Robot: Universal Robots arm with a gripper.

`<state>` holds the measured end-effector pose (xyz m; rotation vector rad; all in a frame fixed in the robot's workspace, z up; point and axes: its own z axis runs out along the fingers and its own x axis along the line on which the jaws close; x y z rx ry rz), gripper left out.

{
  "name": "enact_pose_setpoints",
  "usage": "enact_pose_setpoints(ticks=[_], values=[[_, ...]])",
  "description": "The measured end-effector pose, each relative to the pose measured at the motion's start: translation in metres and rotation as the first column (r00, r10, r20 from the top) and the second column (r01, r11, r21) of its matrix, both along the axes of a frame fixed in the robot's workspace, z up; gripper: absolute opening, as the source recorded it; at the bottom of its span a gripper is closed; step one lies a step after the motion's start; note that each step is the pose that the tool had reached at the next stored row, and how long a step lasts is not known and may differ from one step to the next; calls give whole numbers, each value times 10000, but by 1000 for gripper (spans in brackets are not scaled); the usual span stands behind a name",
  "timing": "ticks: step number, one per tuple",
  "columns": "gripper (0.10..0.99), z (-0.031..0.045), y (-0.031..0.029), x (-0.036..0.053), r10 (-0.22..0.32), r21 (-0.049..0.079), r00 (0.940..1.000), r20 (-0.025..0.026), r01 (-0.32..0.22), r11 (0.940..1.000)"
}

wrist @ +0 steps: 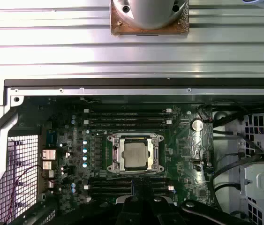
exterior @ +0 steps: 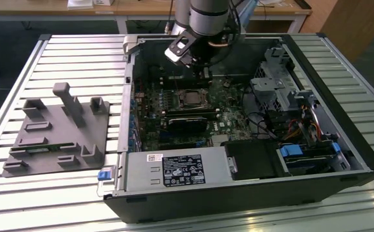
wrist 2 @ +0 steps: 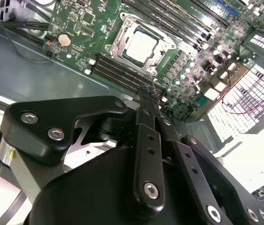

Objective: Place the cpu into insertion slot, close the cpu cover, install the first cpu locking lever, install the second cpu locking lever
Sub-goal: 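Close the cpu cover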

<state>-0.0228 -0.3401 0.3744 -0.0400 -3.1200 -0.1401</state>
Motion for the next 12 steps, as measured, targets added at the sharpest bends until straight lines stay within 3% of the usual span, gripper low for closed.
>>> enact_pose_setpoints(ticks=[12], values=[[106, -15, -4, -29, 10, 0, 10000, 1, -10, 10000]])
